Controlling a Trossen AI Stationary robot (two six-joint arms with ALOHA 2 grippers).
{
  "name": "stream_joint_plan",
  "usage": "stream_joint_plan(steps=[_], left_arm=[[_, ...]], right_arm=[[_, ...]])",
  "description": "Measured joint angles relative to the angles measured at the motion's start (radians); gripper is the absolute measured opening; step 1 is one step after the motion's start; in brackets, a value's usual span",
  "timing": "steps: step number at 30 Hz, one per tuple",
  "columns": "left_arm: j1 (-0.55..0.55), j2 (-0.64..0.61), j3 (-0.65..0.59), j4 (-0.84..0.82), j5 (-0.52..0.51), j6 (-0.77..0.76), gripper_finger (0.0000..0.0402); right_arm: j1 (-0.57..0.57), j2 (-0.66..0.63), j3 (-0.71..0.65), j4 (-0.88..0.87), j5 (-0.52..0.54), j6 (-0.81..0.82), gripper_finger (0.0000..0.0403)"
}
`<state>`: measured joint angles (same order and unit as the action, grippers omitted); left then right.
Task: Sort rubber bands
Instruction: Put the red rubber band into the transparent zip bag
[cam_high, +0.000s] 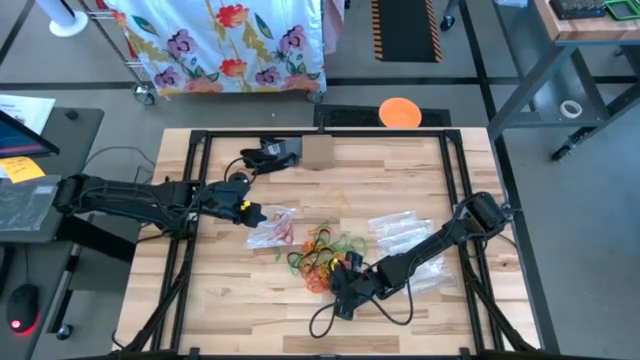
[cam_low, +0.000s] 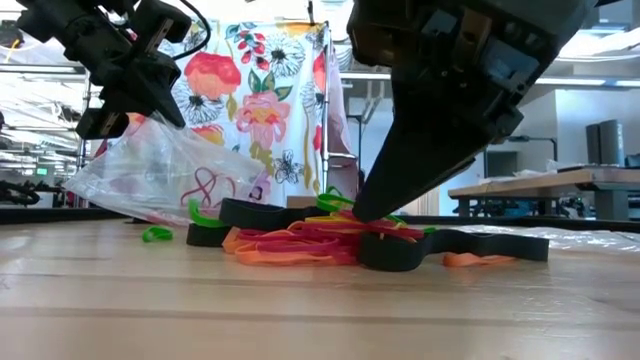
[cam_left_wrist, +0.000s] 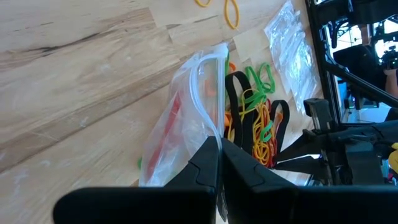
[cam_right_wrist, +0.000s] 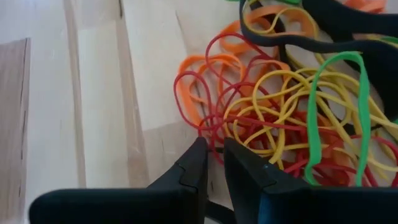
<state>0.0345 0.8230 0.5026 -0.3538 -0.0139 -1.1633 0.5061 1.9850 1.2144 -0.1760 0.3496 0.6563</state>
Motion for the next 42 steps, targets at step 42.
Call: stream_joint_plan(steps=[42], left_arm=[[0.000,0.000,-0.001,0.005,-0.031,-0.004,0.0000]], right_arm=[[0.043,-0.020,0.322,-0.516,0.248,-0.249,0.0000]])
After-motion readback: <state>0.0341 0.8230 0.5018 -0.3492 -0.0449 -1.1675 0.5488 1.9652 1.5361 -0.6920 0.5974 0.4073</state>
